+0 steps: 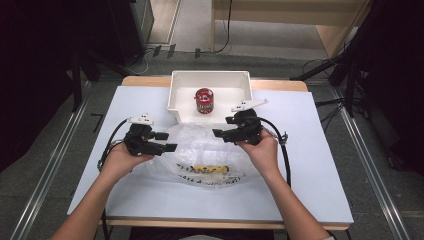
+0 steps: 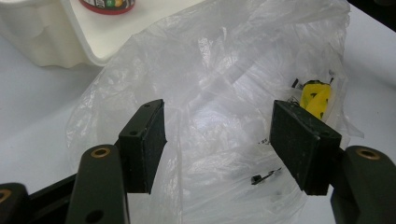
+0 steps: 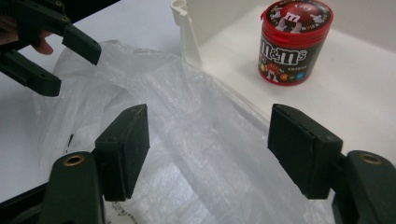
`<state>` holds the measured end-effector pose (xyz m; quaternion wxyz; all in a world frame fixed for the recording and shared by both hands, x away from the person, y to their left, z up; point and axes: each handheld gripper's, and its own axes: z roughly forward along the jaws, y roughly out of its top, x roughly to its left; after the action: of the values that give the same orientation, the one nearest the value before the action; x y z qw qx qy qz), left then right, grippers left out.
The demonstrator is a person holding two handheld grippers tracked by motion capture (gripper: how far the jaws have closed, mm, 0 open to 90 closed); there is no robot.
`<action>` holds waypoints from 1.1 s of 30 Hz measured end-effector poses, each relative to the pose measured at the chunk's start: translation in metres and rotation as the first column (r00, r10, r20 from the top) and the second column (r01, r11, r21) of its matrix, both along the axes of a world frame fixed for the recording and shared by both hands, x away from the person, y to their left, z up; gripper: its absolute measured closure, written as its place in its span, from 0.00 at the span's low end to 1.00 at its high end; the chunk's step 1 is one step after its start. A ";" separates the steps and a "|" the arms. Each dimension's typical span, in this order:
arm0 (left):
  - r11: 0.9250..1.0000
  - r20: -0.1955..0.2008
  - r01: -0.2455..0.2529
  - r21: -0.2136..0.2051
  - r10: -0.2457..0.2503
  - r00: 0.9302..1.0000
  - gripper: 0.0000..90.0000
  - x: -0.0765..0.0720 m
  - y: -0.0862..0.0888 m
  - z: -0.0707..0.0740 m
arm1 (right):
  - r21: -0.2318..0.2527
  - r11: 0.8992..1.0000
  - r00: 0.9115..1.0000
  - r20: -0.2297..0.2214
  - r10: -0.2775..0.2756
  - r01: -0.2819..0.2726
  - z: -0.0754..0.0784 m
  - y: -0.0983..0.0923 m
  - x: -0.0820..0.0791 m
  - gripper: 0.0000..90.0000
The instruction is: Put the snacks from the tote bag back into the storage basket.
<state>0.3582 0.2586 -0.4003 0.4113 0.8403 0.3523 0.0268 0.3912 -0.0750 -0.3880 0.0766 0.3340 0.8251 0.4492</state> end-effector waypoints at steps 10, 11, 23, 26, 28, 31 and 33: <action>1.000 0.005 0.004 -0.003 -0.004 1.000 0.42 -0.001 0.000 0.001 | -0.038 0.999 1.000 0.005 -0.009 0.009 -0.010 -0.012 -0.020 0.33; 1.000 0.005 0.003 -0.005 -0.003 1.000 0.42 -0.001 0.000 0.001 | -0.042 0.999 1.000 0.003 -0.013 0.013 -0.011 -0.013 -0.022 0.32; 1.000 0.021 0.013 0.001 -0.013 1.000 0.42 -0.005 -0.002 0.000 | -0.047 0.998 0.999 0.013 -0.035 0.035 -0.019 -0.035 -0.040 0.32; 1.000 0.023 0.016 0.004 -0.016 1.000 0.42 -0.005 -0.002 0.000 | -0.042 0.999 0.999 0.003 -0.034 0.034 -0.021 -0.041 -0.043 0.27; 1.000 0.027 0.015 0.000 -0.015 1.000 0.42 -0.006 -0.003 0.001 | -0.032 0.999 1.000 0.002 -0.027 0.027 -0.023 -0.045 -0.045 0.26; 1.000 0.033 0.020 0.002 -0.020 0.999 0.42 -0.007 -0.002 0.001 | -0.029 0.999 0.999 0.009 -0.037 0.037 -0.025 -0.050 -0.046 0.26; 1.000 0.034 0.022 0.000 -0.022 0.999 0.42 -0.008 -0.003 0.001 | -0.033 0.998 0.999 0.016 -0.049 0.050 -0.027 -0.052 -0.047 0.26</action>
<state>0.3499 0.2560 -0.3995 0.4176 0.8434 0.3360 0.0367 0.3438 -0.1267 -0.4150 0.0994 0.3496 0.8233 0.4359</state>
